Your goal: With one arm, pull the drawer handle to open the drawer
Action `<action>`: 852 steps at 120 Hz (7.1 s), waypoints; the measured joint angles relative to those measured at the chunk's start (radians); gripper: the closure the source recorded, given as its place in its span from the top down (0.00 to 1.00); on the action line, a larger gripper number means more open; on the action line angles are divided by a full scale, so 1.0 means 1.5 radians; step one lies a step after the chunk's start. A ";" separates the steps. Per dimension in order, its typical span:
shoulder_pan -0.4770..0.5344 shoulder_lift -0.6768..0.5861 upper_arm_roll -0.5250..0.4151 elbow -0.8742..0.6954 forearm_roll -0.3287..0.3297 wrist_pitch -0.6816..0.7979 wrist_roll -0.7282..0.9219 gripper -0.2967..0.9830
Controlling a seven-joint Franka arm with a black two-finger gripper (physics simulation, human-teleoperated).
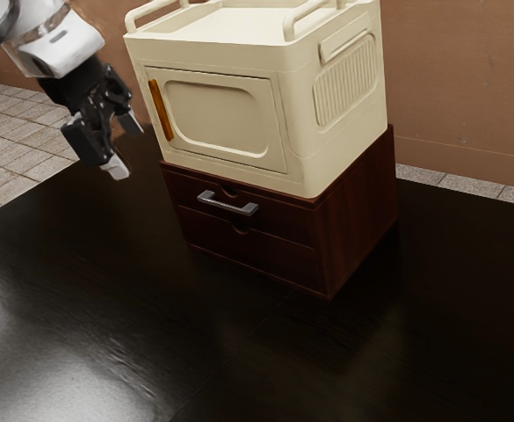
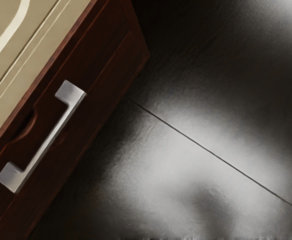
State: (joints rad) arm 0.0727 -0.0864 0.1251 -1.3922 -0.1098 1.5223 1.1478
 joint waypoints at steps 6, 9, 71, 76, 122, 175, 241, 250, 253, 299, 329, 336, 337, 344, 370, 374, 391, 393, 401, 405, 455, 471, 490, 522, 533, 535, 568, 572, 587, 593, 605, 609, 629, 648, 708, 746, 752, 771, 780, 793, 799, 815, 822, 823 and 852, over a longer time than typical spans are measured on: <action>0.005 -0.047 0.000 -0.085 0.003 0.047 0.024 0.77; 0.008 -0.068 0.000 -0.129 0.004 0.074 0.035 0.77; 0.014 -0.092 0.003 -0.316 0.020 0.400 0.263 0.70; 0.014 -0.086 0.003 -0.317 0.024 0.418 0.277 0.69; 0.014 -0.072 0.004 -0.347 0.067 0.546 0.357 0.62; -0.022 -0.056 0.016 -0.400 0.028 0.622 0.390 0.58; -0.030 -0.007 0.016 -0.410 0.013 0.702 0.391 0.41; -0.030 -0.010 0.016 -0.420 0.013 0.706 0.391 0.40; -0.030 -0.011 0.016 -0.423 0.013 0.707 0.390 0.40; -0.040 -0.013 0.015 -0.439 0.006 0.714 0.388 0.36; -0.054 -0.007 0.015 -0.437 -0.014 0.715 0.387 0.34; -0.054 -0.006 0.015 -0.435 -0.016 0.715 0.387 0.33; -0.054 -0.005 0.015 -0.434 -0.017 0.715 0.387 0.33; -0.053 0.002 0.016 -0.429 -0.018 0.715 0.386 0.33; -0.052 0.017 0.017 -0.420 -0.020 0.716 0.386 0.33; -0.053 0.018 0.017 -0.418 -0.020 0.716 0.386 0.33; -0.052 0.029 0.019 -0.411 -0.020 0.716 0.385 0.33; -0.052 0.029 0.019 -0.411 -0.020 0.716 0.385 0.33; -0.050 0.030 0.019 -0.410 -0.020 0.716 0.385 0.33; -0.050 0.030 0.019 -0.410 -0.020 0.716 0.385 0.32; -0.049 0.020 0.019 -0.423 -0.020 0.716 0.385 0.23; -0.049 0.011 0.019 -0.431 -0.020 0.715 0.385 0.22; -0.050 0.001 0.020 -0.441 -0.020 0.714 0.385 0.22; -0.050 -0.005 0.020 -0.450 -0.020 0.709 0.385 0.21; -0.049 -0.009 0.020 -0.455 -0.020 0.708 0.386 0.20; -0.049 -0.009 0.020 -0.457 -0.020 0.708 0.386 0.20; -0.051 -0.036 0.018 -0.483 -0.019 0.707 0.386 0.20; -0.051 -0.039 0.018 -0.487 -0.019 0.707 0.386 0.20; -0.051 -0.046 0.019 -0.494 -0.018 0.707 0.387 0.20; -0.052 -0.047 0.020 -0.495 -0.018 0.707 0.387 0.19; -0.053 -0.048 0.022 -0.497 -0.018 0.707 0.387 0.19; -0.052 -0.049 0.022 -0.498 -0.018 0.707 0.387 0.19; -0.048 -0.084 0.022 -0.526 -0.017 0.707 0.388 0.19; -0.048 -0.100 0.022 -0.543 -0.017 0.707 0.389 0.19; -0.047 -0.135 0.027 -0.580 -0.016 0.706 0.391 0.22; -0.046 -0.167 0.032 -0.612 -0.014 0.704 0.392 0.22; -0.046 -0.173 0.032 -0.616 -0.013 0.704 0.392 0.22; -0.046 -0.183 0.032 -0.627 -0.013 0.704 0.393 0.22; -0.046 -0.190 0.032 -0.632 -0.013 0.703 0.393 0.22; -0.046 -0.200 0.032 -0.641 -0.013 0.703 0.393 0.22; -0.046 -0.204 0.031 -0.644 -0.013 0.703 0.393 0.22; -0.046 -0.213 0.032 -0.652 -0.012 0.702 0.394 0.22; -0.046 -0.217 0.032 -0.655 -0.012 0.702 0.394 0.22; -0.046 -0.218 0.032 -0.655 -0.012 0.702 0.394 0.22; -0.046 -0.234 0.032 -0.667 -0.009 0.697 0.395 0.22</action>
State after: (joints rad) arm 0.0034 -0.4373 0.1733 -2.3934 -0.1236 2.5680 1.7398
